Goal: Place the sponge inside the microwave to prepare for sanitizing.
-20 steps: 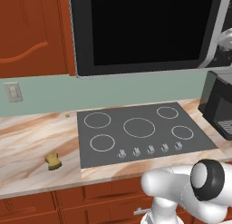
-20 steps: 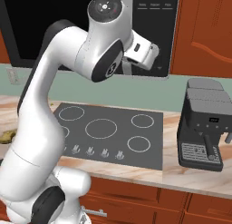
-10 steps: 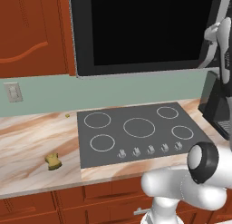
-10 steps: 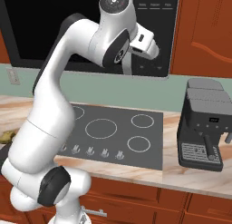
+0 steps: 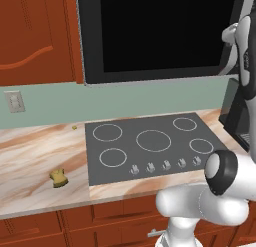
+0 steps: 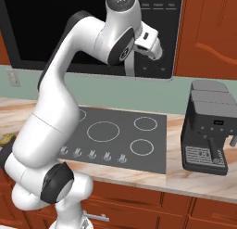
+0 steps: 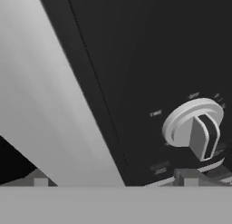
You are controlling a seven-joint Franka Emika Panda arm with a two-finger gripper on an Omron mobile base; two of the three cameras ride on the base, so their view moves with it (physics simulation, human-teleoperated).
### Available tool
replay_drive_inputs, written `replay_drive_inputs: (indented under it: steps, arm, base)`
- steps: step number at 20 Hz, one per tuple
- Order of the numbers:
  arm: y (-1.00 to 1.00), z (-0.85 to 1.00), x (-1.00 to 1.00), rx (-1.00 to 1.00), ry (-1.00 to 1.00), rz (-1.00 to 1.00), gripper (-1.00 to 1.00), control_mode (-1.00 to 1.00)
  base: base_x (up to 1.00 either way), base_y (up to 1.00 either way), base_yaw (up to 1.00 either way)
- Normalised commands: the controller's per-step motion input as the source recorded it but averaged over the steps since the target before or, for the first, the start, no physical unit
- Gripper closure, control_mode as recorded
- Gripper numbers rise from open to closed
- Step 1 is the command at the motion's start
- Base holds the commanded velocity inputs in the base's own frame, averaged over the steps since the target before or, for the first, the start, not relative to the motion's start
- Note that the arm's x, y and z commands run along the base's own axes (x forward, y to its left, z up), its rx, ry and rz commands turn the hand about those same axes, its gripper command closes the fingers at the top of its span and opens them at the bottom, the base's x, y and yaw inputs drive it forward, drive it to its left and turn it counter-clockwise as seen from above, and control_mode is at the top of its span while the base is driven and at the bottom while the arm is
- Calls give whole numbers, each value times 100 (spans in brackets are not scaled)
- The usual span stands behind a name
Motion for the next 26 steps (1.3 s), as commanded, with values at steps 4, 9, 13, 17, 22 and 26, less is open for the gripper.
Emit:
replay_drive_inputs:
  steps: [4, 9, 13, 17, 22, 26]
  arm:
    - [0, 0, 16, 0, -4, 0, -100, -100]
    - [0, 0, 17, 0, -3, 0, -100, -100]
    - [0, 0, 18, 0, -2, 0, -100, -100]
    - [2, 0, 25, 0, -9, 0, 100, -100]
    - [0, 0, 22, 0, -6, 0, 100, -100]
    - [1, 0, 12, 0, 0, 0, 100, -100]
  base:
    - [0, 0, 0]
    - [0, 0, 0]
    - [0, 0, 0]
    - [0, 0, 0]
    - [0, 0, 0]
    - [0, 0, 0]
